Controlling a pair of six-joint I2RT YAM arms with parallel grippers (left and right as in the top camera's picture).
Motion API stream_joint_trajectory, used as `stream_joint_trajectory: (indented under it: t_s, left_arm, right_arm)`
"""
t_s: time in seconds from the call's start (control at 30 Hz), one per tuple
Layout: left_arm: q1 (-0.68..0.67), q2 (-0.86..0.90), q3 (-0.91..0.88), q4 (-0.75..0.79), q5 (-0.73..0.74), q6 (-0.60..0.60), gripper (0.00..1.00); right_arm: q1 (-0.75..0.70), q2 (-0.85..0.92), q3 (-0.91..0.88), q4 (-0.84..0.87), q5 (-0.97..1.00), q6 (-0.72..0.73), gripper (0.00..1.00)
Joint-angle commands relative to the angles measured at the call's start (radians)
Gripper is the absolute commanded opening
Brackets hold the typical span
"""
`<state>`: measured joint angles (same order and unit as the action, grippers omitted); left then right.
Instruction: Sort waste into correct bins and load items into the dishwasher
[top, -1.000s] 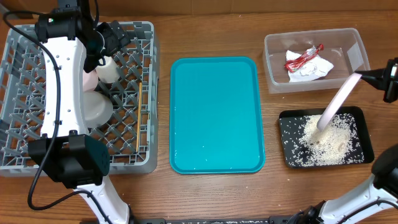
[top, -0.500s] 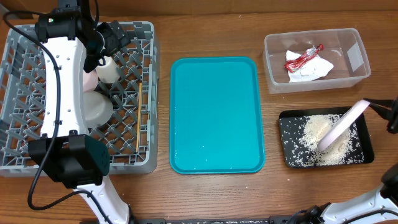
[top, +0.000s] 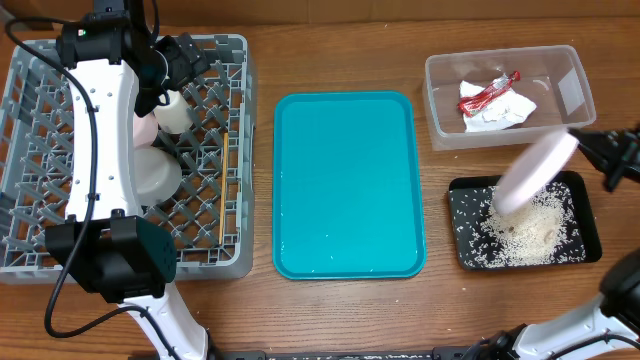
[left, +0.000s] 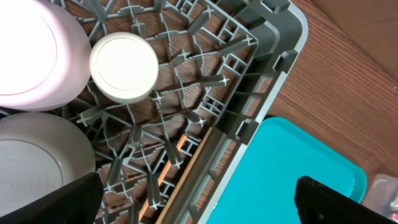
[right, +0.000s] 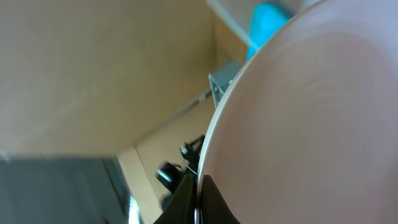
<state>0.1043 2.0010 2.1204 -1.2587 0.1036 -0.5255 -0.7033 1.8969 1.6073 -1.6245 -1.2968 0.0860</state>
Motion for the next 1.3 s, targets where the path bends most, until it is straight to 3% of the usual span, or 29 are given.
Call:
stream_joint_trajectory:
  t_s: [0.0, 0.1, 0.27, 0.37, 0.5, 0.57, 0.9, 1.27]
  left_arm:
    - [-0.007, -0.026, 0.009, 0.003, -0.007, -0.013, 1.0]
    - [-0.007, -0.026, 0.009, 0.003, -0.007, -0.013, 1.0]
    - [-0.007, -0.026, 0.009, 0.003, -0.007, -0.013, 1.0]
    - [-0.007, -0.026, 0.009, 0.003, -0.007, -0.013, 1.0]
    - [-0.007, -0.026, 0.009, 0.003, -0.007, -0.013, 1.0]
    - [-0.007, -0.026, 0.009, 0.003, -0.007, -0.013, 1.0]
    - [-0.007, -0.026, 0.009, 0.003, -0.007, -0.013, 1.0]
    - [-0.007, -0.026, 0.009, 0.013, -0.007, -0.014, 1.0]
  right_arm:
    - [0.121, -0.047, 0.066, 0.063, -0.123, -0.055, 0.04]
    - [0.257, -0.047, 0.119, 0.237, -0.114, 0.051, 0.04]
    - [0.535, -0.047, 0.202, 0.623, 0.071, 0.393, 0.04]
    - [0.704, -0.047, 0.229, 0.881, 0.092, 0.52, 0.04]
    - [0.843, -0.042, 0.229, 1.283, 0.092, 0.77, 0.04]
    - [0.879, -0.04, 0.229, 1.402, 0.105, 0.833, 0.04]
    - [1.052, -0.011, 0.204, 1.431, 0.404, 0.948, 0.04]
    - [1.144, 0.17, 0.204, 1.755, 0.42, 1.217, 0.04]
